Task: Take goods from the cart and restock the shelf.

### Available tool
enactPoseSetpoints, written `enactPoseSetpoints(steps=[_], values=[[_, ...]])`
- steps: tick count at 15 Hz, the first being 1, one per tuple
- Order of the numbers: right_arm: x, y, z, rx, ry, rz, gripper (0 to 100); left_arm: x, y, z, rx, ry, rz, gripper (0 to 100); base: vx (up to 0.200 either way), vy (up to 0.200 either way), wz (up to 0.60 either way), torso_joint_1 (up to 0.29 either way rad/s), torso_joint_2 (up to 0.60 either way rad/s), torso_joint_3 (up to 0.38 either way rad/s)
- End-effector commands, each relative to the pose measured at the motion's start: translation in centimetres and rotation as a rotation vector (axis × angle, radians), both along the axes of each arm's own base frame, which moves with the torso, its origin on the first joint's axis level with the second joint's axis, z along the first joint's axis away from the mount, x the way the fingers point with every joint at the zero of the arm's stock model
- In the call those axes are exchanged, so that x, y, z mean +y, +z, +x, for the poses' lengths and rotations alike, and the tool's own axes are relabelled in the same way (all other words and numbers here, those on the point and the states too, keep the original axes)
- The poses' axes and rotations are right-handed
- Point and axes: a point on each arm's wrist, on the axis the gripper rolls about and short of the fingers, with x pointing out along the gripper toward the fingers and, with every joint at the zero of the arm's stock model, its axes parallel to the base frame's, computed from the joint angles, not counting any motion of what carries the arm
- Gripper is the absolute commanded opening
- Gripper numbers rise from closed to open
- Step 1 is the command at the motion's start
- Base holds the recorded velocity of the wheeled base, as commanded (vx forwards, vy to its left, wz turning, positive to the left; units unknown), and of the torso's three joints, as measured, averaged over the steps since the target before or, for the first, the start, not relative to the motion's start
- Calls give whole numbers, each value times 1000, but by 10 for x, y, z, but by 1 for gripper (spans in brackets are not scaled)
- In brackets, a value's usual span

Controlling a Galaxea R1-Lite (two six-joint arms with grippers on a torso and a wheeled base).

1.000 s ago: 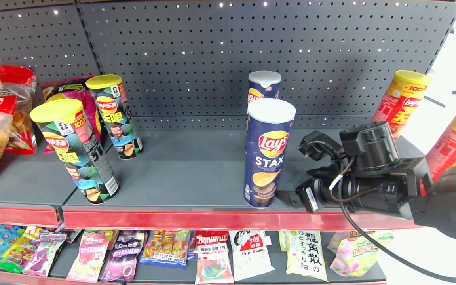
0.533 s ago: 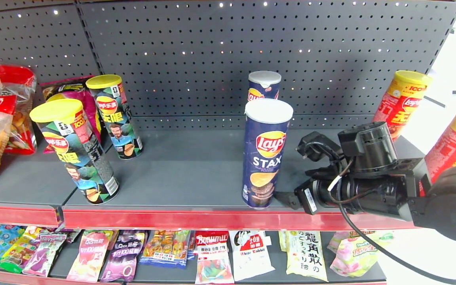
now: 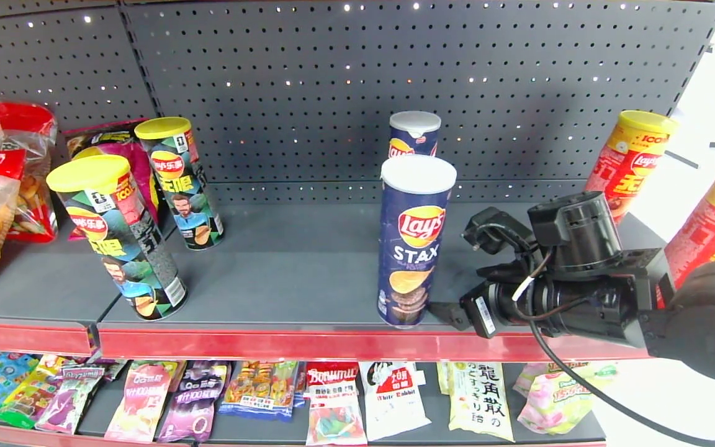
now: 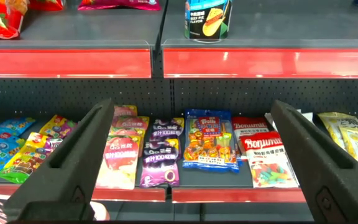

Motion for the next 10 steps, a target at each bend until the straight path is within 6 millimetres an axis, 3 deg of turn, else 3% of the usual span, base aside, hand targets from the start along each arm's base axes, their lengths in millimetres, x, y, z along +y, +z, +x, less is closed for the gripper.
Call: enactPoseSetpoints(steps=[1,10], values=[[1,1,0,-4,3,2,100,0,0,0,0,0,0,100,0,0,0,0,0,0],[0,5,-4,-17,2,9,100,0,0,0,0,0,0,100,0,0,0,0,0,0]])
